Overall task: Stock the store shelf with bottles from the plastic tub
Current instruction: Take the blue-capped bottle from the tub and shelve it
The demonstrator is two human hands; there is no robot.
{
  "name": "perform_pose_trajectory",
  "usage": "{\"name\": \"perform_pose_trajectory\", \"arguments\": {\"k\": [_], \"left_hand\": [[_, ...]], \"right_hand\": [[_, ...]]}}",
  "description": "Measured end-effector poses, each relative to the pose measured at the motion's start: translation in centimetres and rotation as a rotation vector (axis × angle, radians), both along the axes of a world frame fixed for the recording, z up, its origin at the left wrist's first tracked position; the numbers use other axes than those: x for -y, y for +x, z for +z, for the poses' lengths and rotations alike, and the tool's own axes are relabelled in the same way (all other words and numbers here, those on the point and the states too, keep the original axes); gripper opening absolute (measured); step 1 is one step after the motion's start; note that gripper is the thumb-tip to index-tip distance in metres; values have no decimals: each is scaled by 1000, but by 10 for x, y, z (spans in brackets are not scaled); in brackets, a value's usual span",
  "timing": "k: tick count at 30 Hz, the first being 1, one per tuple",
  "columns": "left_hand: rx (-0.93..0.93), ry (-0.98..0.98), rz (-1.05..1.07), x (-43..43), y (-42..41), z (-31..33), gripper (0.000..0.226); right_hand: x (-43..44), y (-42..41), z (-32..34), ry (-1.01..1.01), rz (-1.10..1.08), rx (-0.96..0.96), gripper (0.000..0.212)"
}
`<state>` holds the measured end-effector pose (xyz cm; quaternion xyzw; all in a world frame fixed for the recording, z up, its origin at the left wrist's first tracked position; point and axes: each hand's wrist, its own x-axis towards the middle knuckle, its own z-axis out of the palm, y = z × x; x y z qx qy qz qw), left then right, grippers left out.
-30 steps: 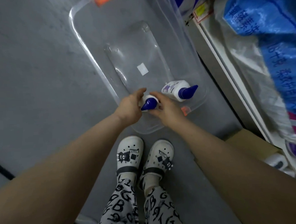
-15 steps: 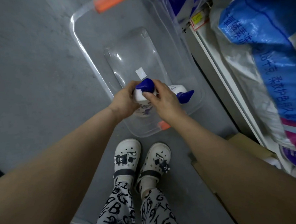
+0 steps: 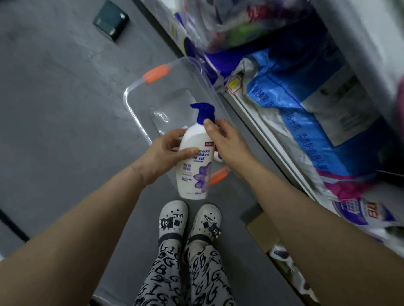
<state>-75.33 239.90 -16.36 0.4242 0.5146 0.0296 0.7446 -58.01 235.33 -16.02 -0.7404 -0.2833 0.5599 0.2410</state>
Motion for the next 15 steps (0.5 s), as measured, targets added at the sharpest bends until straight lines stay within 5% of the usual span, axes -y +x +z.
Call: {"name": "perform_pose_trajectory", "arguments": {"k": [15], "left_hand": [[14,3,-26,8,29,236,40]], "right_hand": [[58,8,243,20,-258,-230,20]]}}
